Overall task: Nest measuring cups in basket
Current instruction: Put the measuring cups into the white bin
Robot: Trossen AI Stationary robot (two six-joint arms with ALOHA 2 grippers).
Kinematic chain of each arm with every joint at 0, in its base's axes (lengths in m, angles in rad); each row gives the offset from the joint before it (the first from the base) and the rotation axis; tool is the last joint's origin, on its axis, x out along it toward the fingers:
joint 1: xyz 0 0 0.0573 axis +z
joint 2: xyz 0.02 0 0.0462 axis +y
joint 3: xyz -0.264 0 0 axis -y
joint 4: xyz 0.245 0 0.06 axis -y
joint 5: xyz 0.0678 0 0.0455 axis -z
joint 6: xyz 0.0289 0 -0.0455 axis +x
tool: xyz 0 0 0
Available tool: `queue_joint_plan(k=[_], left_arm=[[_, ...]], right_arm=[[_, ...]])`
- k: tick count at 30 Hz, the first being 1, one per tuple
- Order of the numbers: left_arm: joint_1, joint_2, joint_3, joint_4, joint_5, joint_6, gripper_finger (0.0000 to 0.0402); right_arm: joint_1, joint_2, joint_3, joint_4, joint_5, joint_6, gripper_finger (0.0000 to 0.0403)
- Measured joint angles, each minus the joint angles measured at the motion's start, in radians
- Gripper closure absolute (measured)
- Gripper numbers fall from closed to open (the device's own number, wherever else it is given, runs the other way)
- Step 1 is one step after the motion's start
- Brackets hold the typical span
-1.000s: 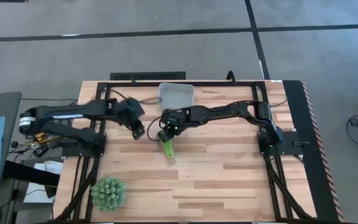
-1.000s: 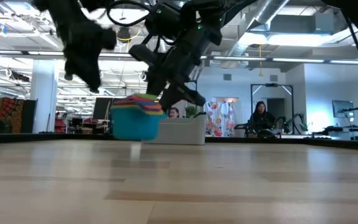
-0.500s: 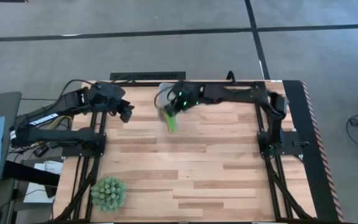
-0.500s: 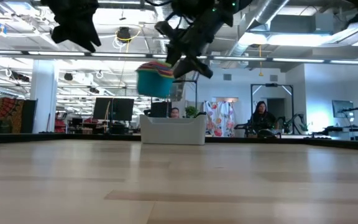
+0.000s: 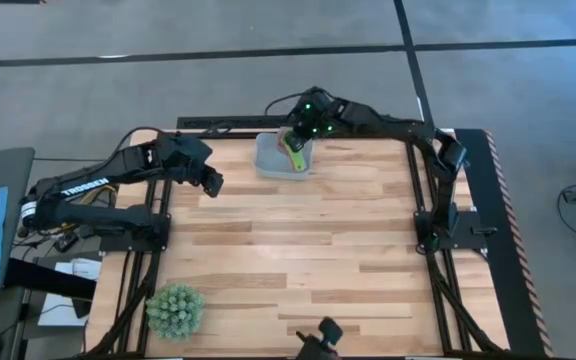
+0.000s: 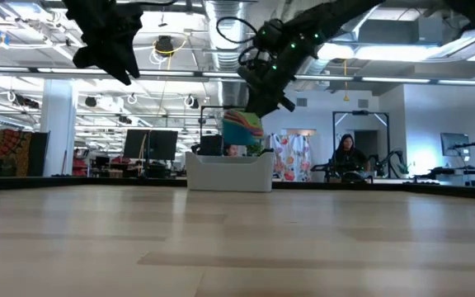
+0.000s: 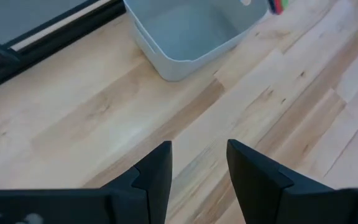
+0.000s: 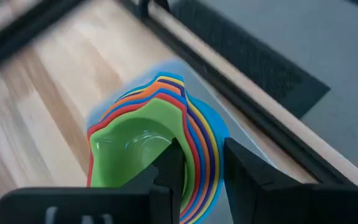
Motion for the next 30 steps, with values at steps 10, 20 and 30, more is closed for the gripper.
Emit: queue_joint_plan(k=[10, 20, 30], left_arm=[[-0.002, 0.036, 0.000, -0.001, 0.000, -0.104, 0.0260], [-0.032, 0.034, 0.000, -0.001, -0.032, -0.213, 0.0260], [-0.037, 0.034, 0.000, 0.000, -0.080, -0.257, 0.0260]], right_arm=[[-0.053, 0.080, 0.002, 0.068, -0.093, -0.327, 0.0296], [-0.031, 0.108, 0.002, 0.051, -0.119, -0.507, 0.0296], [-0.038, 0.109, 0.000, 0.023, -0.138, -0.598, 0.0296]])
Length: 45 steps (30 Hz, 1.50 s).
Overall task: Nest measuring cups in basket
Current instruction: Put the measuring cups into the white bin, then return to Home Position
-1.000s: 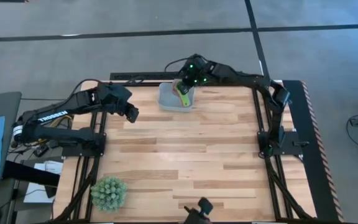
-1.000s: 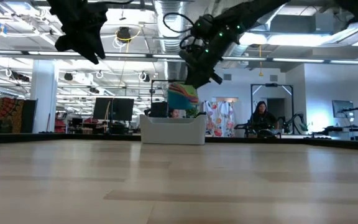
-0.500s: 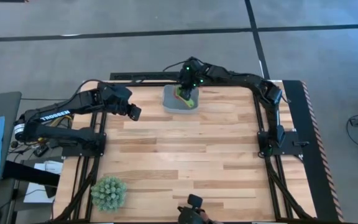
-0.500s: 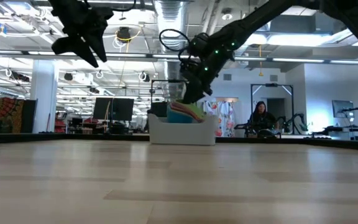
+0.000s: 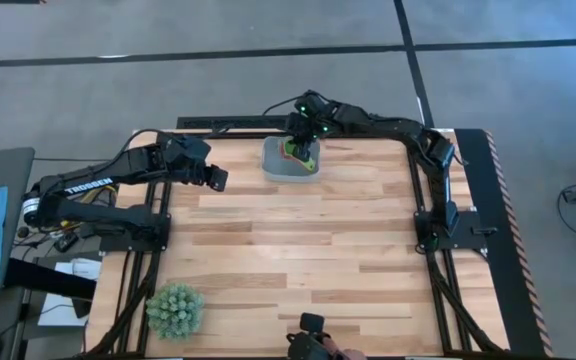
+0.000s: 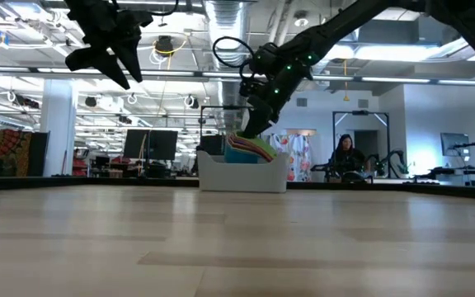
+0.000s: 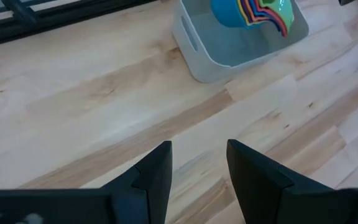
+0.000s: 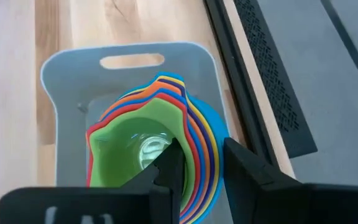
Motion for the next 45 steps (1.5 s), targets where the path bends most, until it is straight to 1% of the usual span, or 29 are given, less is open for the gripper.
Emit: queue_joint_plan(k=[3, 6, 9, 11, 16, 22, 26, 33, 36, 38, 41, 45], left_arm=[[0.000, 0.000, 0.000, 0.007, -0.001, -0.004, 0.0260], [0.000, 0.000, 0.000, 0.025, -0.002, -0.010, 0.0260], [0.000, 0.000, 0.000, 0.055, -0.002, -0.010, 0.0260], [0.000, 0.000, 0.000, 0.064, -0.007, -0.013, 0.0260], [0.000, 0.000, 0.000, 0.074, -0.013, -0.034, 0.0260], [-0.009, 0.000, 0.000, 0.074, -0.012, -0.058, 0.0260], [-0.014, 0.000, 0.000, 0.074, -0.018, -0.061, 0.0260], [-0.014, 0.000, 0.000, 0.074, -0.019, -0.048, 0.0260], [-0.014, 0.000, 0.000, 0.073, -0.019, -0.036, 0.0260], [-0.014, 0.000, 0.000, 0.070, -0.019, -0.030, 0.0260], [-0.014, -0.002, 0.000, 0.062, -0.019, -0.021, 0.0260], [-0.004, -0.010, 0.000, 0.028, -0.019, -0.008, 0.0260]], right_arm=[[-0.007, 0.000, 0.000, 0.000, -0.005, -0.001, 0.0296], [-0.006, 0.000, 0.000, -0.002, -0.034, -0.009, 0.0296], [-0.004, 0.029, 0.003, 0.022, -0.037, -0.005, 0.0295], [-0.007, 0.047, 0.000, -0.015, -0.043, -0.003, 0.0295], [-0.003, 0.090, 0.002, -0.036, -0.056, 0.003, 0.0295], [0.003, 0.094, 0.003, -0.036, -0.057, 0.002, 0.0293], [-0.002, 0.088, 0.004, -0.047, -0.049, 0.016, 0.0270], [-0.033, 0.089, 0.069, -0.054, -0.044, 0.103, 0.0186], [-0.042, 0.089, 0.102, -0.068, -0.034, 0.116, 0.0160], [-0.042, 0.089, 0.126, -0.081, -0.023, 0.121, 0.0155], [-0.042, 0.084, 0.171, -0.123, -0.023, 0.153, 0.0156], [-0.046, 0.024, 0.201, -0.192, -0.036, 0.236, 0.0166]])
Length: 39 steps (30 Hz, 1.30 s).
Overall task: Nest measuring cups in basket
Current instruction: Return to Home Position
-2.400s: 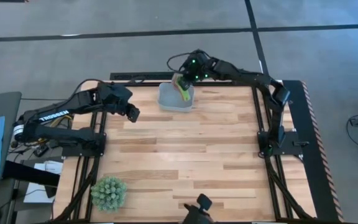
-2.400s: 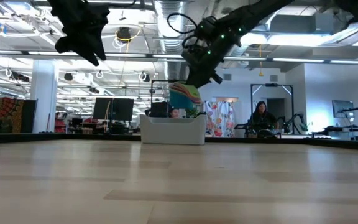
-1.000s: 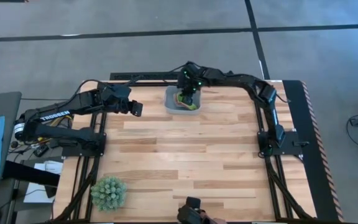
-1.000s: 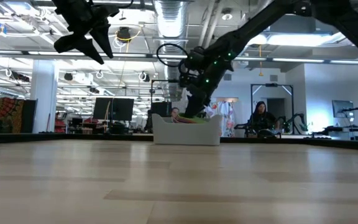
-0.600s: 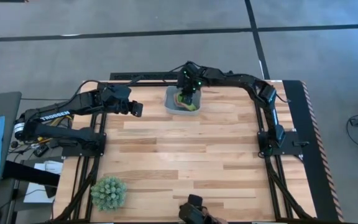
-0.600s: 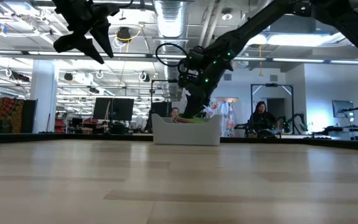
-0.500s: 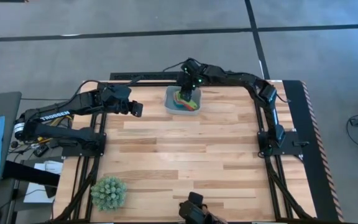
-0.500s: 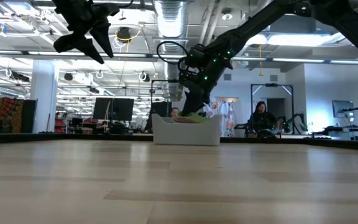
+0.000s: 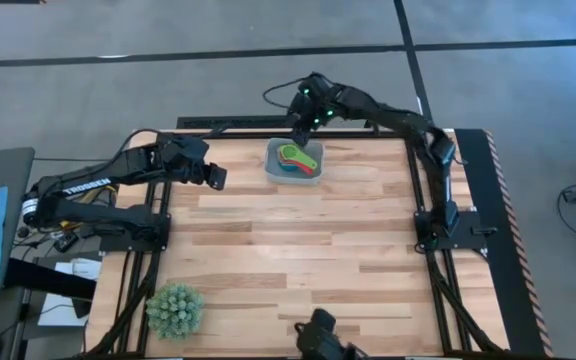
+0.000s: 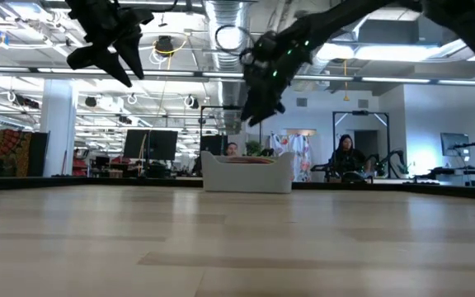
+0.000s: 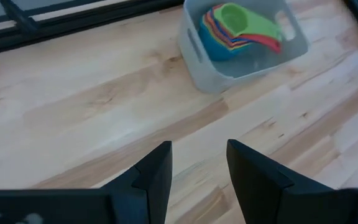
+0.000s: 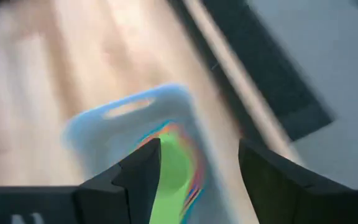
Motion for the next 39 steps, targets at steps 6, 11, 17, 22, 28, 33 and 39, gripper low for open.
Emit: queue_joint_plan(k=[6, 11, 17, 22, 28, 33, 39], left_arm=[[0.020, -0.023, 0.000, -0.048, -0.001, 0.080, 0.0260], [0.015, -0.016, -0.069, 0.188, 0.089, 0.261, 0.0276], [0.014, -0.017, -0.187, 0.666, 0.248, 0.411, 0.0341], [0.028, -0.048, -0.227, 0.740, 0.368, 0.571, 0.0395], [0.093, -0.176, -0.402, 0.831, 0.446, 0.536, 0.0400], [0.127, -0.361, -0.539, 0.843, 0.467, 0.580, 0.0401], [0.127, -0.460, -0.586, 0.814, 0.478, 0.617, 0.0396]], right_arm=[[0.014, -0.213, -0.145, 0.071, -0.205, 0.188, 0.0182], [0.090, -0.445, -0.447, 0.315, -0.200, 0.326, 0.0198], [0.231, -0.739, -0.726, 0.513, -0.159, 0.396, 0.0259], [0.372, -0.937, -0.832, 0.499, -0.037, 0.363, 0.0378], [0.493, -1.131, -0.963, 0.498, 0.043, 0.393, 0.0389], [0.560, -1.258, -1.113, 0.612, 0.096, 0.417, 0.0390], [0.566, -1.310, -1.173, 0.426, 0.110, 0.336, 0.0375]])
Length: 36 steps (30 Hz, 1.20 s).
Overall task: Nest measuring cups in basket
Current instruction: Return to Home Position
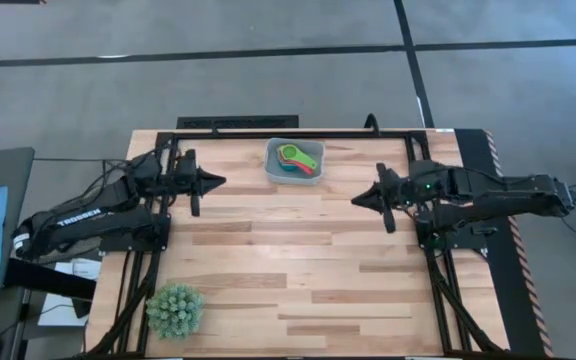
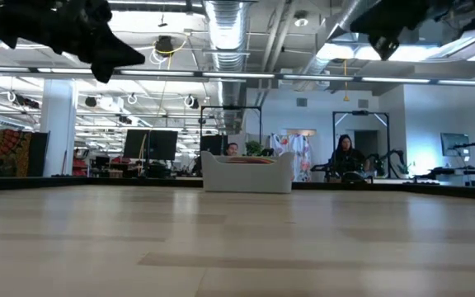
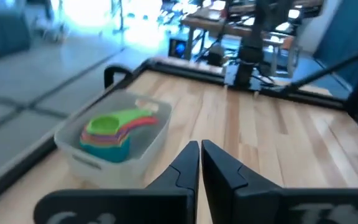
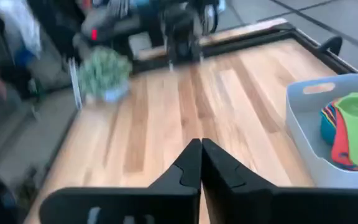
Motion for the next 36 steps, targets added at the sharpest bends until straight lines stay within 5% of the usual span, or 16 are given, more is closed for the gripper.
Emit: queue_joint_plan(k=[7, 13, 25, 36], left_arm=[[-0.002, -0.133, -0.078, 0.019, 0.056, 0.133, 0.0400], [-0.002, -0.254, -0.192, 0.053, 0.052, 0.099, 0.0401], [-0.002, -0.511, -0.297, 0.005, 0.047, 0.070, 0.0401], [-0.002, -0.512, -0.380, 0.111, 0.062, 0.053, 0.0401]], right_arm=[[0.040, -0.078, -0.079, 0.188, -0.022, -0.221, 0.0391], [0.031, -0.237, -0.288, 0.367, -0.021, -0.134, 0.0396], [0.035, -0.565, -0.514, 0.395, 0.037, -0.055, 0.0398], [0.046, -0.687, -0.642, 0.411, 0.043, -0.019, 0.0399]])
